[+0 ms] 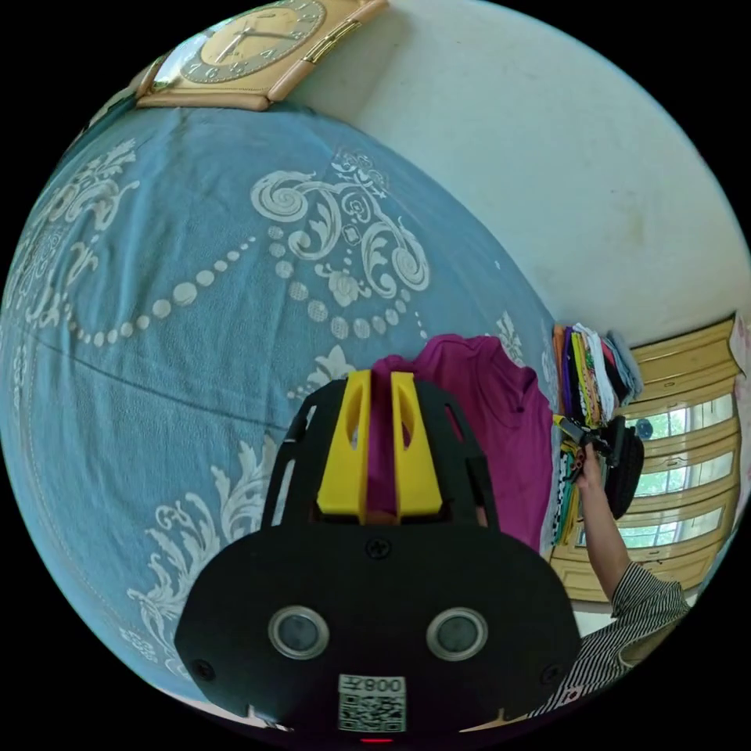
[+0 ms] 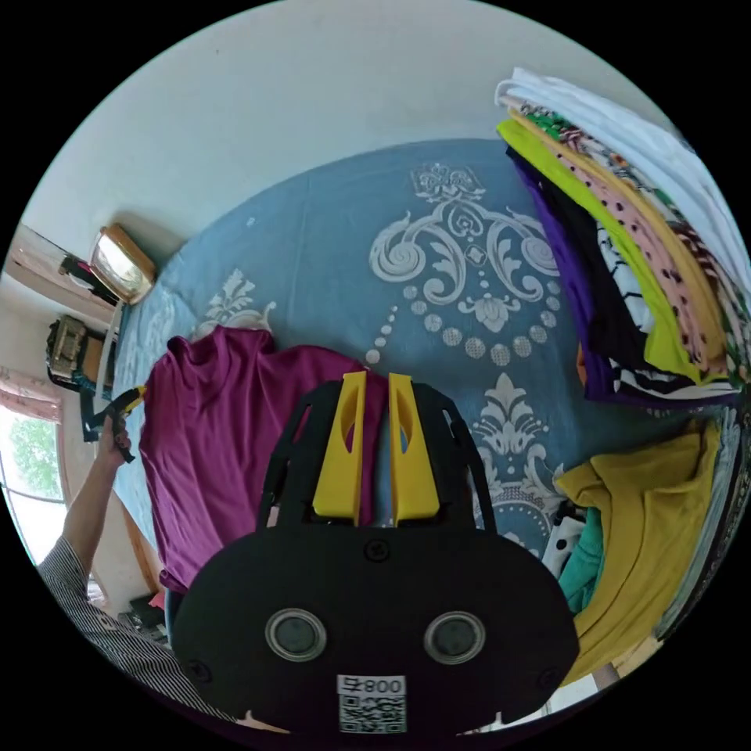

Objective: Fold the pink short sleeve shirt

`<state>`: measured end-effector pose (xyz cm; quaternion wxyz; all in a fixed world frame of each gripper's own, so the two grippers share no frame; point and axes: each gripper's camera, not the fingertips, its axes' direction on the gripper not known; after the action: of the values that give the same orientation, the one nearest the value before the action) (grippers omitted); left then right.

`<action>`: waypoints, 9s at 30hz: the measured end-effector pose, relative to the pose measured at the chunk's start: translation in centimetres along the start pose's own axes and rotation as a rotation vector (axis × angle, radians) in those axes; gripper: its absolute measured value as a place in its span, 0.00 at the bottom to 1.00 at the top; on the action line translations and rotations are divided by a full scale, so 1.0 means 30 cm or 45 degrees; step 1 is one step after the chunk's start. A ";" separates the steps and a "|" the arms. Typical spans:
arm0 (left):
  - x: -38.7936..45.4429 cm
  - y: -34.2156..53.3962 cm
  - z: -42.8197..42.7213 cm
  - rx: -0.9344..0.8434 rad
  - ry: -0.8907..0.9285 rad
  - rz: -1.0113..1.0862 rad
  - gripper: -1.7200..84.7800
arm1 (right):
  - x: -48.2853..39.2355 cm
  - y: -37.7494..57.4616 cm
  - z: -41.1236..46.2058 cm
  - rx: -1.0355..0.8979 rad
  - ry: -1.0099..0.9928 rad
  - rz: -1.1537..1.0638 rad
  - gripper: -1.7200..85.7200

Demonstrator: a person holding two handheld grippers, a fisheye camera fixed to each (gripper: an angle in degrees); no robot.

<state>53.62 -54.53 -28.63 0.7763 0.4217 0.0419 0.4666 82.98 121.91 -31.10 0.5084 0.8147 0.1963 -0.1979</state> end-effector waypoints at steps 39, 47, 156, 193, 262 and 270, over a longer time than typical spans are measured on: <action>-0.667 0.625 0.635 0.157 0.158 -0.144 0.04 | 0.273 0.533 0.165 0.094 -0.242 0.143 0.03; -0.656 0.772 0.896 0.208 0.138 -0.210 0.03 | 0.347 0.631 0.130 0.131 -0.170 0.182 0.02; 1.708 1.421 3.346 -0.421 0.253 1.057 0.03 | -0.291 0.635 0.027 0.159 -0.408 -0.299 0.02; -0.172 1.317 0.429 0.371 0.033 -0.233 0.12 | -1.390 0.385 -0.135 0.297 0.061 -0.076 0.02; 0.375 0.896 -0.009 0.033 0.186 0.465 0.05 | -2.954 -0.822 1.112 -0.291 -0.591 -0.625 0.03; 0.452 0.890 0.109 -0.051 0.219 0.481 0.05 | -2.864 -0.793 1.106 -0.270 -0.550 -0.578 0.03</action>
<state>44.35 -40.66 -3.55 0.6768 0.3652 0.0189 0.6389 -6.07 91.30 -17.54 0.5631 0.6319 0.2800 -0.4530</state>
